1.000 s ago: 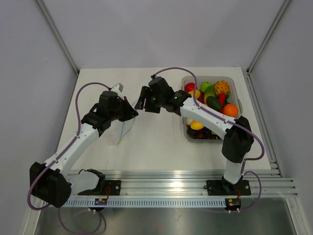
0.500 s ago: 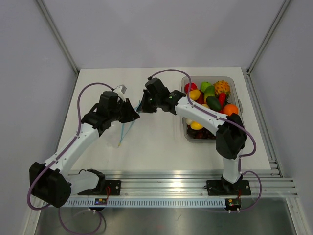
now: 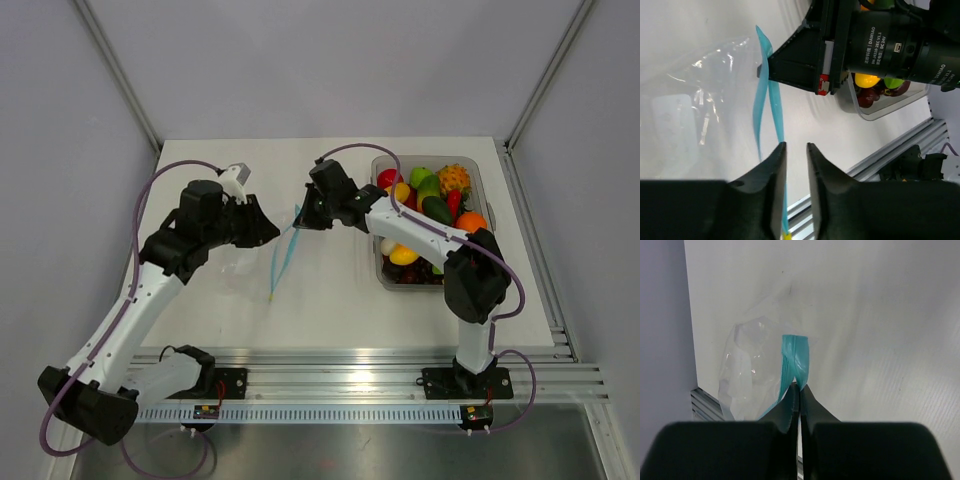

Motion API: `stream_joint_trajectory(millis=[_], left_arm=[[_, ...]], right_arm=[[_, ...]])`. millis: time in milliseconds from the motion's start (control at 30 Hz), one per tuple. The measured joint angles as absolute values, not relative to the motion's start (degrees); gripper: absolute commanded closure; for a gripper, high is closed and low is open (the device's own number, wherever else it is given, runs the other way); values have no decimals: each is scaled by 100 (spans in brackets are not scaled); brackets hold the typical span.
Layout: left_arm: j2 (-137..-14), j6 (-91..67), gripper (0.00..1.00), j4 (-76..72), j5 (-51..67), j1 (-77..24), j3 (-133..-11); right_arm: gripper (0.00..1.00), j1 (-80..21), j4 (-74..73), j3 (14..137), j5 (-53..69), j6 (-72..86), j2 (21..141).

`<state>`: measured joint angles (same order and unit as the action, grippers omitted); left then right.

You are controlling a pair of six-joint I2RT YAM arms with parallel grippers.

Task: Place the food in the zip-top bag and seal the zipper
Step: Open the zipper of the food storage bag at the center of the board.

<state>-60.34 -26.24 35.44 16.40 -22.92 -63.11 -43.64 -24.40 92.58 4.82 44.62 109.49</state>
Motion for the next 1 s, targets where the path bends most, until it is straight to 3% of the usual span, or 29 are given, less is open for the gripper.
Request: stream_joint_trajectory(millis=[33,67,100,200,433,700,1000], left_arm=[[-6003,-2596,51,3583,1586,-2292,-6335],[-5986,-2528,46,3638,1500,-2292,-6361],[-5983,-2530,42,3682,1396,-2292,-6383],[-6080,-2502,41,3811,1164,-2294,-6392],[-6353,-2574,46,3848,961,-2506,-6171],[-6558,-2766,63,3649,786,-2803,-6005],[-6829,-3013,71,3498,462,-2808,-5749]], right_arm=[[100,-4364,-2425,9216,497,4458,10923],[100,-4364,-2412,9166,515,4451,10886],[100,-4364,-2386,9115,521,4449,10847],[100,-4364,-2377,9067,528,4434,10774],[100,-4364,-2331,9067,550,4431,10667],[100,-4364,-2327,9067,550,4431,10608],[100,-4364,-2314,9056,556,4431,10543]])
